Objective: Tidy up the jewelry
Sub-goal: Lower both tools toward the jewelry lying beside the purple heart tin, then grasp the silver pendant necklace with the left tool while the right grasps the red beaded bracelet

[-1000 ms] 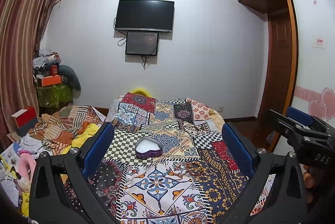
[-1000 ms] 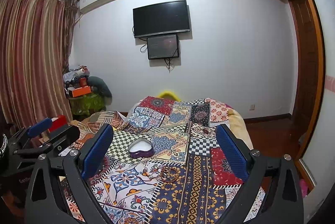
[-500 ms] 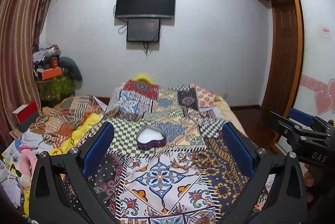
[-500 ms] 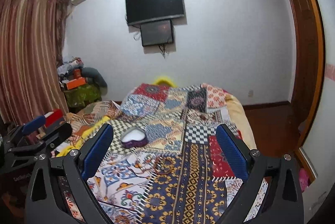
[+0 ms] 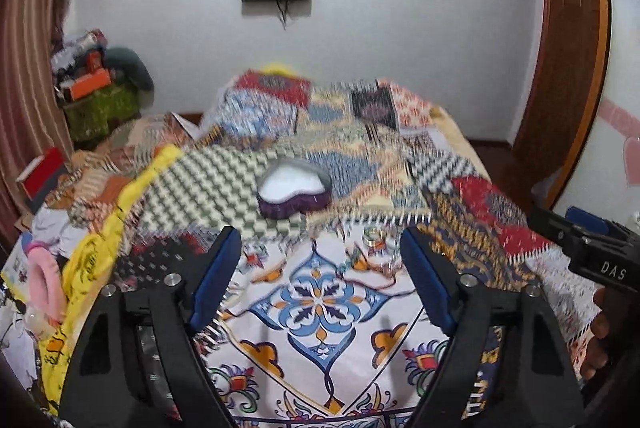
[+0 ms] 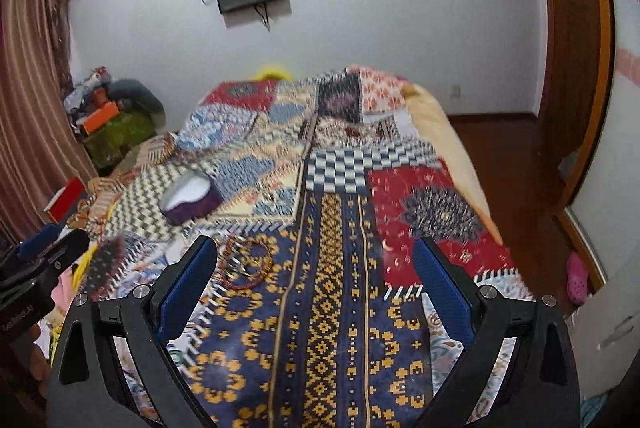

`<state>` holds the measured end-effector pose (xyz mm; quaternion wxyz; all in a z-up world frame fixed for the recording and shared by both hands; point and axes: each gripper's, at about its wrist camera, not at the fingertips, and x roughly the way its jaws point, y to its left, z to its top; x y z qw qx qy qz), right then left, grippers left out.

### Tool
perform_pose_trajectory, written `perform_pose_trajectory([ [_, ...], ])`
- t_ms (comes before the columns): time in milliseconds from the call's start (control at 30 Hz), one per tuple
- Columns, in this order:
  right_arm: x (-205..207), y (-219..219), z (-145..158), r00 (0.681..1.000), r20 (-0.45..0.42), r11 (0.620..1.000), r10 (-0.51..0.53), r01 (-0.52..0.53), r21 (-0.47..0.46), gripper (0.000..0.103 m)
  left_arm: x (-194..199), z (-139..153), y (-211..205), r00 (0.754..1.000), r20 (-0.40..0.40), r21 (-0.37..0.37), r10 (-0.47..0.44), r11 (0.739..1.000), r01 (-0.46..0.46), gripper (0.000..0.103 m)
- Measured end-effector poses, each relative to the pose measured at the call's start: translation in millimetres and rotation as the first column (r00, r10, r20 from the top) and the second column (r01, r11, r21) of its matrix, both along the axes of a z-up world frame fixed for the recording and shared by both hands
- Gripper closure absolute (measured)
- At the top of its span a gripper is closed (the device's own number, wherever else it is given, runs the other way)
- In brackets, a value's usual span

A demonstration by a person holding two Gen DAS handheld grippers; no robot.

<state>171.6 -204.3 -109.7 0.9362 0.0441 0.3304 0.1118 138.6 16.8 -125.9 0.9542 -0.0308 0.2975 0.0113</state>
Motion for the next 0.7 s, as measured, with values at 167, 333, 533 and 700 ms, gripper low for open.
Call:
perform_pose_trajectory([
  [167, 11.2, 12.3, -18.1, 0.996, -0.047, 0.997, 0.072, -0.074, -0.024, 0.023, 23.1, -27.1, -9.4, 0.992, -0.098, -0.013, -0.077, 0.997, 0.076, 0.033],
  [333, 22.7, 25.4, -32.8, 0.983, -0.091, 0.986, 0.159, -0.163, -0.040, 0.043, 36.1, -41.5, -23.6, 0.976, -0.146, -0.029, -0.161, 0.987, 0.159, 0.040],
  [533, 34.7, 30.2, -44.5, 0.971, -0.129, 0.978, 0.201, -0.206, -0.028, 0.056, 49.5, -53.7, -34.6, 0.953, -0.191, -0.065, -0.236, 0.971, 0.228, 0.068],
  [700, 39.1, 30.4, -48.8, 0.964, -0.148, 0.974, 0.221, -0.226, -0.015, 0.057, 59.6, -61.4, -36.1, 0.942, -0.207, -0.105, -0.265, 0.963, 0.248, 0.078],
])
